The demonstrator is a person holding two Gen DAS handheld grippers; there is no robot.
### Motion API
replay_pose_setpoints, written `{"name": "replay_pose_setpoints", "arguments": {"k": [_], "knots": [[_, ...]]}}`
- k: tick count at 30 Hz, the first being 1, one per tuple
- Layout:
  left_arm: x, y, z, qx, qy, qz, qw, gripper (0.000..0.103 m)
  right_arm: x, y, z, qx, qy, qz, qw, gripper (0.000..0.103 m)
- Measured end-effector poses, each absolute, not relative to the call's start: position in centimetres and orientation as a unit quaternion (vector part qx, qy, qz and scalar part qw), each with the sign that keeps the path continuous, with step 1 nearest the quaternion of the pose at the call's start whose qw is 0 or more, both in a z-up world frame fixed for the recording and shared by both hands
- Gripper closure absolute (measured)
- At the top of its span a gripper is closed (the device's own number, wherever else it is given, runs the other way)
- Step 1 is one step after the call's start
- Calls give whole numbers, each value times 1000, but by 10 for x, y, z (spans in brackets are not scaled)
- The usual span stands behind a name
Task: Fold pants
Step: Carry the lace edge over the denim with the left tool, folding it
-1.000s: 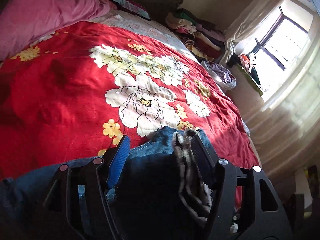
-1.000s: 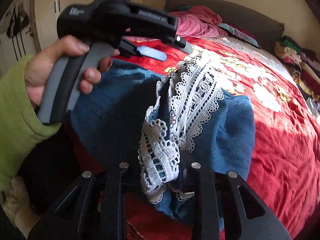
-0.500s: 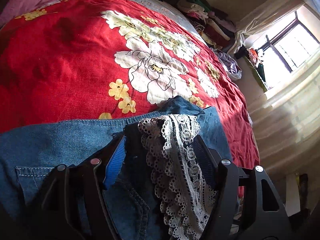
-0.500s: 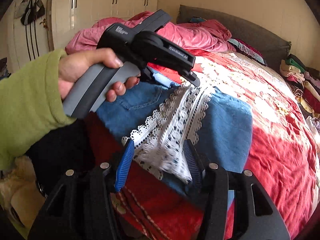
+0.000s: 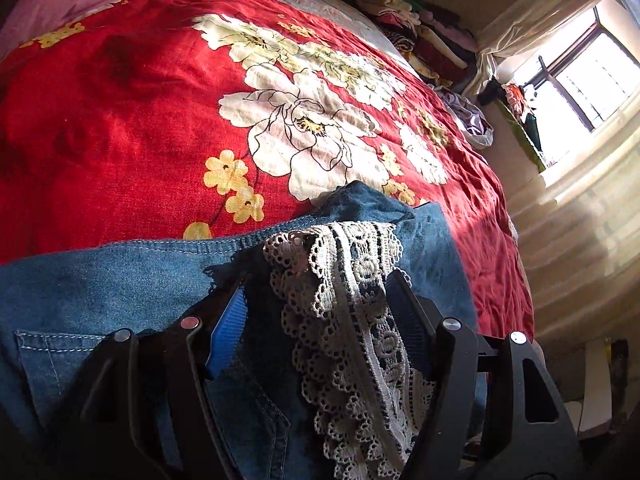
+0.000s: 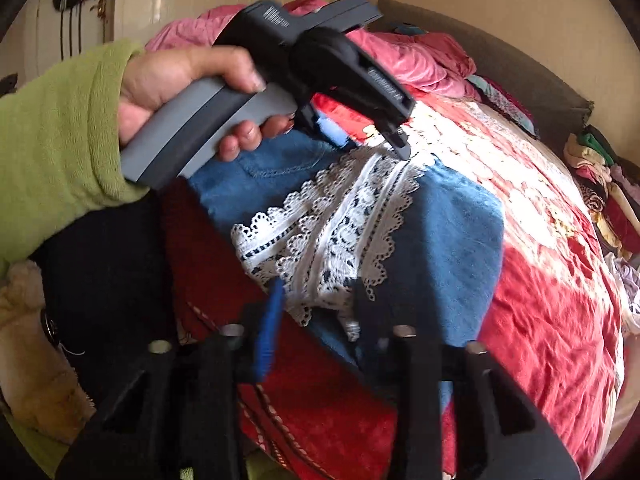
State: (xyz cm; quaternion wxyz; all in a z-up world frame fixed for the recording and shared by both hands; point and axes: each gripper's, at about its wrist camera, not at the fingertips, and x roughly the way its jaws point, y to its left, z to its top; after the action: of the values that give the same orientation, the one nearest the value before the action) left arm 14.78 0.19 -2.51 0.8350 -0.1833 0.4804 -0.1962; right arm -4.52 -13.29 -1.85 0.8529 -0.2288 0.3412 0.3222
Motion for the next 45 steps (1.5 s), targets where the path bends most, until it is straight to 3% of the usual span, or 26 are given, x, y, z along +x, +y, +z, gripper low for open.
{"name": "replay_pose_setpoints", "arguments": {"k": [7,10,12,18,20,22,23,24,28,34,36,40,45], "knots": [[150,2,-24,-176,481,-190,837,52,-41,-124,-2,-159,355,366,845,79],[151,2,-25,-172,483,-191,837,52,-39,-115,-21,-191,380,353,833,74],[152,2,-26,-167,486,-193,836,52,-44,-119,-16,-182,368,365,836,65],[161,-5,-24,-149,493,-193,835,52,-55,-121,-7,-193,326,383,842,65],[165,-8,-24,-144,495,-188,836,58,-56,-112,-11,-220,323,378,839,65],[168,-8,-25,-141,495,-182,838,72,-54,-102,-20,-250,330,357,838,68],[170,-8,-25,-142,495,-179,839,75,-50,-100,-26,-259,341,348,834,78],[170,-7,-25,-146,492,-177,840,81,-49,-99,-27,-254,345,348,834,84],[166,-1,-10,-154,474,-189,846,90,-45,-110,-2,-191,342,374,841,87],[170,7,-3,-153,462,-180,855,91,-30,-106,-2,-164,356,392,832,87],[171,5,-16,-142,473,-170,852,90,-31,-99,-13,-180,367,389,826,82],[171,8,-30,-150,474,-167,851,85,-31,-98,-12,-169,368,395,825,75],[153,10,-7,-124,447,-157,872,78,-38,-123,12,-142,348,397,837,73]]}}
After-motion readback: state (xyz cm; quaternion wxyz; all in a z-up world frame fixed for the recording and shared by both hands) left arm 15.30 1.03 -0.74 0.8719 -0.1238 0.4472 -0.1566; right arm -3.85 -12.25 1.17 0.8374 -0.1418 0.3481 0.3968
